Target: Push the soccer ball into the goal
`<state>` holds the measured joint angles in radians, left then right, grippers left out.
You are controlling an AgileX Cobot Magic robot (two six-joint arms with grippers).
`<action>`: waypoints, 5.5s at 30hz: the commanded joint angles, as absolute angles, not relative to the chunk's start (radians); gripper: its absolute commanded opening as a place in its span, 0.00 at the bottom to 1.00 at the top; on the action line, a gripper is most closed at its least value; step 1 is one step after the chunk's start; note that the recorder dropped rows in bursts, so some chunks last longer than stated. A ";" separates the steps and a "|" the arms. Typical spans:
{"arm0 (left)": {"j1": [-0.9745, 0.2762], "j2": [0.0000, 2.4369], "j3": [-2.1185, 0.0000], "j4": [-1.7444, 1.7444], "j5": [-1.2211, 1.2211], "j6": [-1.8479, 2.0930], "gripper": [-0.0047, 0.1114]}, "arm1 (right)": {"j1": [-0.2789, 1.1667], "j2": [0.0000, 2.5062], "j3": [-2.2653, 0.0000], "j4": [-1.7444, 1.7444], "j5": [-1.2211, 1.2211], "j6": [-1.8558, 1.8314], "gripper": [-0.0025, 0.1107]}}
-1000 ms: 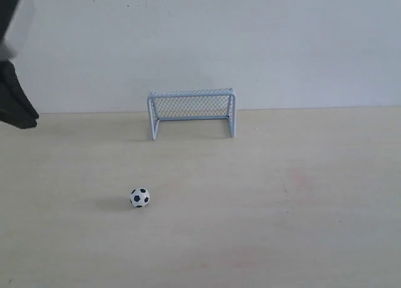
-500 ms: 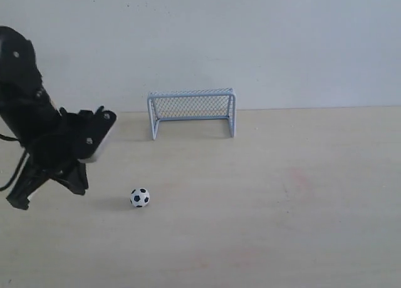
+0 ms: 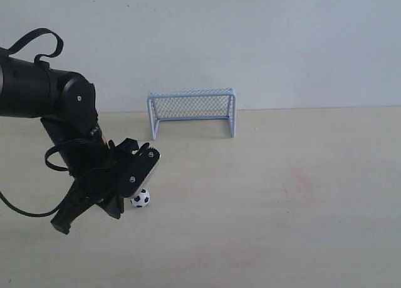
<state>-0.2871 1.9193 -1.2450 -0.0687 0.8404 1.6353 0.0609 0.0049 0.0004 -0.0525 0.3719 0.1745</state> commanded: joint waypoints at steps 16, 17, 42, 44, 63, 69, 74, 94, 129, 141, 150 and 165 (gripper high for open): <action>-0.290 1.961 -1.243 -0.070 0.716 1.599 0.08 | 0.058 0.000 0.000 -0.058 0.366 0.176 0.02; -0.290 1.964 -1.243 -0.070 0.713 1.601 0.08 | 0.058 0.000 0.000 -0.058 0.366 0.176 0.02; -0.290 2.016 -1.243 -0.062 0.746 1.601 0.08 | 0.058 0.000 0.000 -0.058 0.367 0.176 0.02; -0.290 2.016 -1.243 -0.062 0.758 1.601 0.08 | 0.058 0.000 0.000 -0.058 0.367 0.176 0.02; -0.278 1.737 -1.466 -0.146 0.597 1.368 0.08 | 0.058 0.000 0.000 -0.058 0.367 0.176 0.02; -0.278 1.659 -1.403 -0.032 0.824 1.218 0.08 | 0.058 0.000 0.000 -0.058 0.367 0.176 0.02; -0.278 1.572 -1.312 -0.044 0.915 1.154 0.08 | 0.058 0.000 0.000 -0.058 0.367 0.176 0.02; -0.278 0.878 -0.836 -1.114 0.879 1.361 0.08 | 0.058 0.000 0.000 -0.058 0.367 0.176 0.02; -0.278 0.221 -0.531 -1.283 0.708 1.419 0.08 | 0.058 0.000 0.000 -0.058 0.366 0.176 0.02; -0.277 0.000 -0.293 -0.990 0.111 1.097 0.08 | 0.058 0.000 0.000 -0.058 0.366 0.176 0.02; -0.242 0.000 -0.140 -0.985 -0.082 1.085 0.08 | 0.058 0.000 0.000 -0.058 0.366 0.176 0.02; -0.229 0.000 -0.103 -0.985 -0.049 1.049 0.08 | 0.058 0.000 0.000 -0.058 0.366 0.176 0.02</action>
